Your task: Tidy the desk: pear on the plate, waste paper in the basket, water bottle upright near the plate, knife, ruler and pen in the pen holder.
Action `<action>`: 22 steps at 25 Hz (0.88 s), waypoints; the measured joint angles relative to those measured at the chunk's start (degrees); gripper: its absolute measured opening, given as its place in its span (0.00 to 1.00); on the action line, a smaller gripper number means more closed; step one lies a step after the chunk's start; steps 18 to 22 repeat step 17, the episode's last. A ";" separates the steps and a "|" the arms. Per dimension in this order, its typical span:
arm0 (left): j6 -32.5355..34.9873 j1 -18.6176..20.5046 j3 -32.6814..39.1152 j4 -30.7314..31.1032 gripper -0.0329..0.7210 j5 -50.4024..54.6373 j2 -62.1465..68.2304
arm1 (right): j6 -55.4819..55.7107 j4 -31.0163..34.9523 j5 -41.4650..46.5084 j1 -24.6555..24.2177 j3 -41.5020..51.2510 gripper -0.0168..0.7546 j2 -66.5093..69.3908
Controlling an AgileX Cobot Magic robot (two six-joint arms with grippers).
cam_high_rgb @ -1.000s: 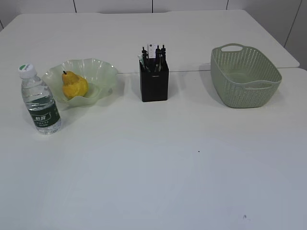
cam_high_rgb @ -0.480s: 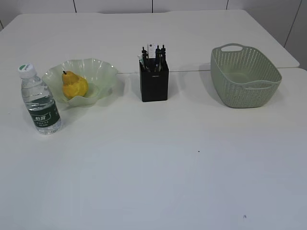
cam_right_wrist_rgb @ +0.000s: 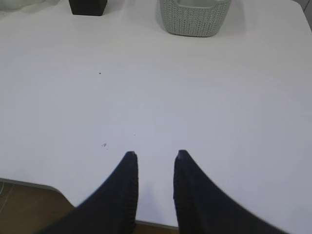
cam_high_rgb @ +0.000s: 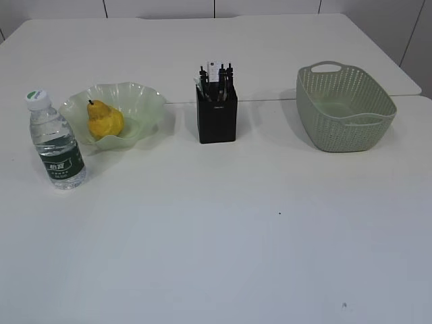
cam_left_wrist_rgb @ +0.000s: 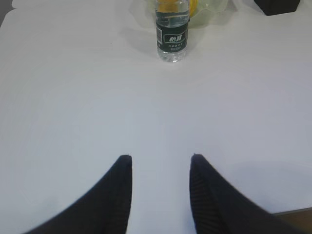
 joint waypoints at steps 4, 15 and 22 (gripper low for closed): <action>0.00 0.00 0.00 0.00 0.41 0.00 0.00 | 0.00 0.00 -0.09 0.00 0.00 0.30 0.00; 0.00 0.00 0.00 0.00 0.41 0.00 0.00 | 0.00 0.00 -0.09 0.00 0.00 0.30 0.00; 0.00 0.00 0.00 0.00 0.41 0.00 0.00 | 0.00 0.00 -0.09 0.00 0.00 0.30 0.00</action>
